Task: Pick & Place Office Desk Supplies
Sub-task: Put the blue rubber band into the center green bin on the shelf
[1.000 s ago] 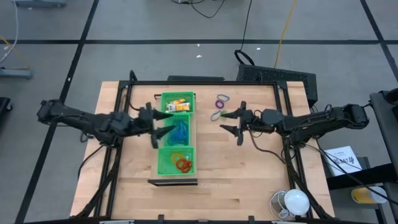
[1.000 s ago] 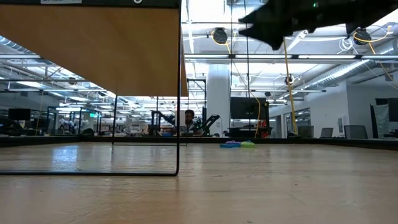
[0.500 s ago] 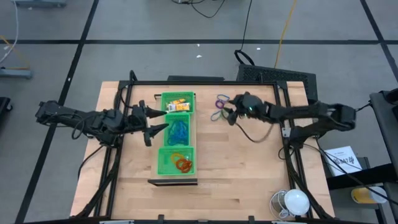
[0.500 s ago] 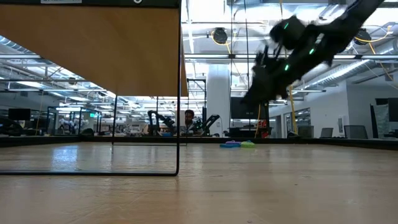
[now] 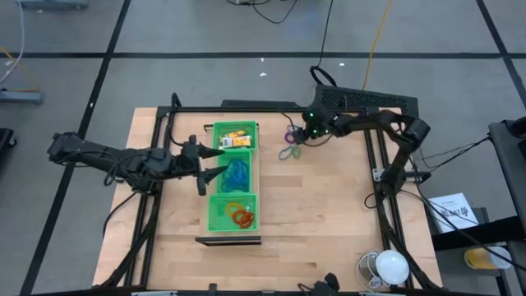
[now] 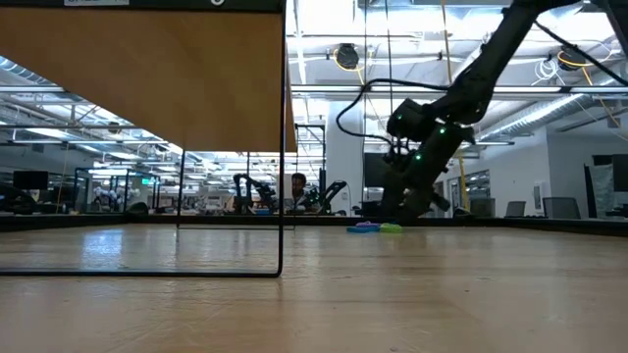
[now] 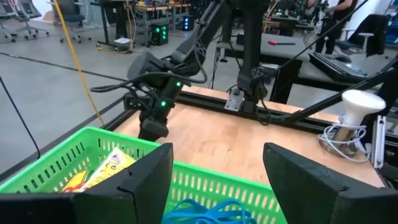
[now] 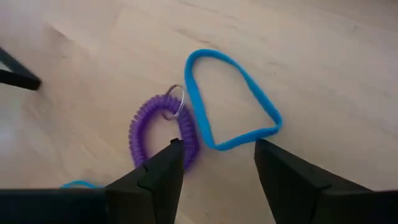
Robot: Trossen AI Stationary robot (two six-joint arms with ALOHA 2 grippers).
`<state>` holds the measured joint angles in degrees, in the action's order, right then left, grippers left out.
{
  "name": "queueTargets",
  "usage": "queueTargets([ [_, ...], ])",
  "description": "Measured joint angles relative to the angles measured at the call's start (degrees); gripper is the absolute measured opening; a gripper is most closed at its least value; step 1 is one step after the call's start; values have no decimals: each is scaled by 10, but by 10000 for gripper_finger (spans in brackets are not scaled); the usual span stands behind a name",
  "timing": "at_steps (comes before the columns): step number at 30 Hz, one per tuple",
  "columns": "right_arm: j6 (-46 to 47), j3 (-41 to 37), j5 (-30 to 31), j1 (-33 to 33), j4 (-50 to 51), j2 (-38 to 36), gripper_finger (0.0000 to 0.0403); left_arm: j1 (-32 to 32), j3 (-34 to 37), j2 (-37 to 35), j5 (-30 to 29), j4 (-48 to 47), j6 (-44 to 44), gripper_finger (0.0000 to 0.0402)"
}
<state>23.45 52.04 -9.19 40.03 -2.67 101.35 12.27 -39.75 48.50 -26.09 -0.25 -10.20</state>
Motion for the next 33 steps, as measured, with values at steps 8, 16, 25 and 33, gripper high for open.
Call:
queueTargets([
  [8,12,35,5,2,5,34,174,-2,0,10,-1,0,0,258],
  [16,12,35,48,12,7,36,136,-3,0,10,-1,0,0,257],
  [25,-27,34,97,16,8,36,74,-3,0,10,-1,0,-1,257],
  [33,-72,34,111,15,7,36,5,-3,0,10,0,0,-8,258],
])
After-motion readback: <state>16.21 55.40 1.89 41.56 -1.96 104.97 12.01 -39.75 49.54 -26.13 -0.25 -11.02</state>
